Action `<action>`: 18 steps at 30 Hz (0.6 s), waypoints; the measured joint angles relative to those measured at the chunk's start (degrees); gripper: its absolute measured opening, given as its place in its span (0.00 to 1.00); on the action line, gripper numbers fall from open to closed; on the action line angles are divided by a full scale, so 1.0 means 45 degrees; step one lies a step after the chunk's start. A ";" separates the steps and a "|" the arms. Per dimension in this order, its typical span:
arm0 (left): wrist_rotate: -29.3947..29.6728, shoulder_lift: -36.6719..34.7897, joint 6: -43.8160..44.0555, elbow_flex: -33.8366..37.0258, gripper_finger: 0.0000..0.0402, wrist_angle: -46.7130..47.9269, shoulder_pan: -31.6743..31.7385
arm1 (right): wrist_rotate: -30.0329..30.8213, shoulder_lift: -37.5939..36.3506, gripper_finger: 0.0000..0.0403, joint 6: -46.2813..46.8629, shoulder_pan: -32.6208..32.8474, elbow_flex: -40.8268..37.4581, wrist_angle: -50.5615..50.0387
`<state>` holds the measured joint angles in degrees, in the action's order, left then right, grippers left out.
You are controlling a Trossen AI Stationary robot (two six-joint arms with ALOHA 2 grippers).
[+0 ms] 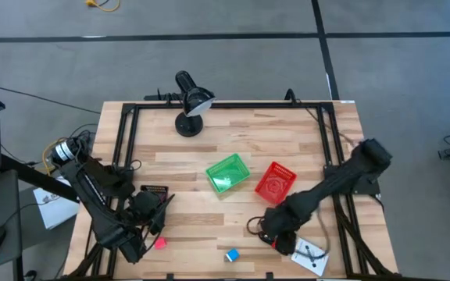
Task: Pick and place items into bin
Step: Put the black charger cable into the black bin
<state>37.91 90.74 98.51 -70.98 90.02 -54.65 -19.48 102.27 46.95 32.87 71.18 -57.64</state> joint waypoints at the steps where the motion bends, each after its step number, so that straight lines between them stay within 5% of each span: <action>1: 0.0000 0.0000 -0.0055 0.0000 0.24 0.0005 0.0000 | -0.0669 0.0337 0.37 -0.0185 -0.0051 0.0000 0.0004; 5: 0.0137 0.0000 -0.0084 0.0000 0.24 0.0000 0.0000 | -0.1104 0.1096 0.38 0.0308 -0.0186 0.0000 0.0012; 18: 0.0429 0.0001 0.0010 0.0000 0.24 0.0001 -0.0265 | 0.5070 -0.0440 0.36 0.3685 0.2047 0.0000 0.0976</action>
<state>39.84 90.74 98.56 -70.98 90.02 -55.85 3.34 100.29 63.53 42.08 71.18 -53.24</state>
